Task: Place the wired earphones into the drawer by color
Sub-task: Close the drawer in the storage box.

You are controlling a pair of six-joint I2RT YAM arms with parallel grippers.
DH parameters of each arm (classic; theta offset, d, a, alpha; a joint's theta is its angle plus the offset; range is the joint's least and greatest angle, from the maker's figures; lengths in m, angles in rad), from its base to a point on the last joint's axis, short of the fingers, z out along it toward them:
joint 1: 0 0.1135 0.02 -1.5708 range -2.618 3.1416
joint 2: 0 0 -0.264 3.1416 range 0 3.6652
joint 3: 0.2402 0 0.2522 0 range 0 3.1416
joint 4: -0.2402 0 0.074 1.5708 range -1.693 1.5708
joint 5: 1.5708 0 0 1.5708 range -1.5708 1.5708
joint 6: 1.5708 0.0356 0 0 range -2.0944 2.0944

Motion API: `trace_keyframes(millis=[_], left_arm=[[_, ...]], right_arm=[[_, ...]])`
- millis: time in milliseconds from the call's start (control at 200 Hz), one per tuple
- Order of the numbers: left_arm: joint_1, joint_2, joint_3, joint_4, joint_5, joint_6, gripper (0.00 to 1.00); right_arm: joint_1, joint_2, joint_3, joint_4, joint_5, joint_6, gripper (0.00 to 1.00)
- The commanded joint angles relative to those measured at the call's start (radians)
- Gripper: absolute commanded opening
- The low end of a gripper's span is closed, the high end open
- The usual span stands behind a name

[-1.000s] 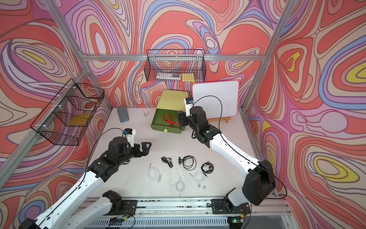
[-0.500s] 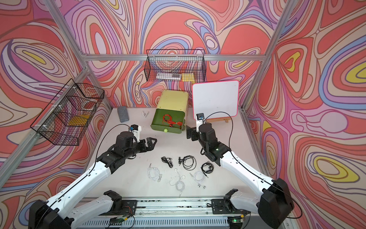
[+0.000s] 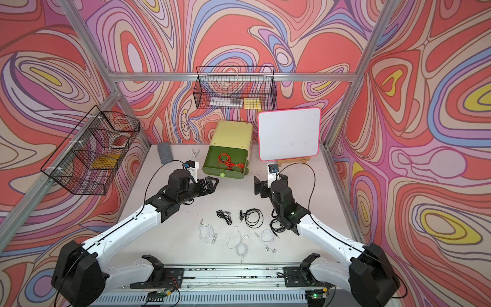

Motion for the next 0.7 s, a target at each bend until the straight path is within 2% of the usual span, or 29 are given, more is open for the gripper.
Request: trace_keyframes(millis=[0,361,696], left_arm=[[-0.017,0.036,0.004,0.120,-0.029,-0.037,0.76],[-0.026,0.110,-0.029,0.279,-0.054,-0.080,0.63],[-0.025,0.171,-0.024,0.324,-0.031,-0.091,0.51]], right_arm=[[-0.005,-0.028,-0.019,0.075,0.033,-0.010,0.98],[-0.005,-0.042,-0.029,0.085,0.037,-0.010,0.98],[-0.005,-0.052,-0.033,0.086,0.041,-0.011,0.98]])
